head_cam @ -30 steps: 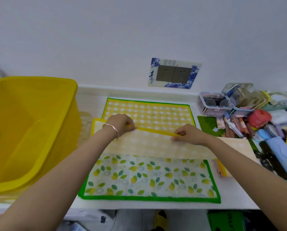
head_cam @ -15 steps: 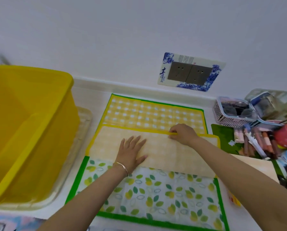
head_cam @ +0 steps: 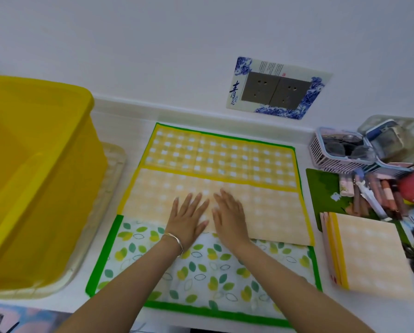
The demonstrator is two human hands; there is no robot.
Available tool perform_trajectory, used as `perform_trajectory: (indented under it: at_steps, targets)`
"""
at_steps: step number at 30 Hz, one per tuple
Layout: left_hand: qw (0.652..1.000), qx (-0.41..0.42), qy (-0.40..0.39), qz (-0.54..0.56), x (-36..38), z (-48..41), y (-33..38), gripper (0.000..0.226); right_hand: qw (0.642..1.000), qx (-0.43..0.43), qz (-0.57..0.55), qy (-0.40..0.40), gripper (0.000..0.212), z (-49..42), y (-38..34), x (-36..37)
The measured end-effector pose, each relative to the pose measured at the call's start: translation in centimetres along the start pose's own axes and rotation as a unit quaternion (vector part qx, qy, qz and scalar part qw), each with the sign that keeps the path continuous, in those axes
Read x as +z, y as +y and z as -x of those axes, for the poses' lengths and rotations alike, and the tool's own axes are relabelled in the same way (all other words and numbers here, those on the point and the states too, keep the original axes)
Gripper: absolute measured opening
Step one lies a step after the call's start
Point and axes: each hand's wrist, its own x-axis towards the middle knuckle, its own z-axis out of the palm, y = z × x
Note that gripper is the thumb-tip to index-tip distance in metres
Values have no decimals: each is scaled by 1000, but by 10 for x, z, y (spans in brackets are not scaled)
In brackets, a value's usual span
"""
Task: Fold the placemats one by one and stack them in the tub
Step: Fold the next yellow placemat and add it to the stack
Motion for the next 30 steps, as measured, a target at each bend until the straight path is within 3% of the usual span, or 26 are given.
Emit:
perform_trajectory:
  at_steps: [5, 9, 15, 24, 30]
  targets:
    - [1000, 7, 16, 2, 7, -1, -3, 55, 998, 32, 62, 0, 75, 7, -5, 24]
    - [1000, 6, 16, 14, 7, -2, -2, 58, 995, 32, 90, 3, 68, 11, 1, 24]
    - [999, 22, 34, 10, 6, -1, 1, 83, 989, 69, 130, 25, 59, 29, 51, 2]
    - [999, 24, 31, 20, 6, -1, 0, 85, 977, 153, 142, 35, 65, 57, 124, -41]
    - [998, 28, 50, 30, 8, -1, 0, 83, 974, 189, 120, 38, 63, 55, 117, -44]
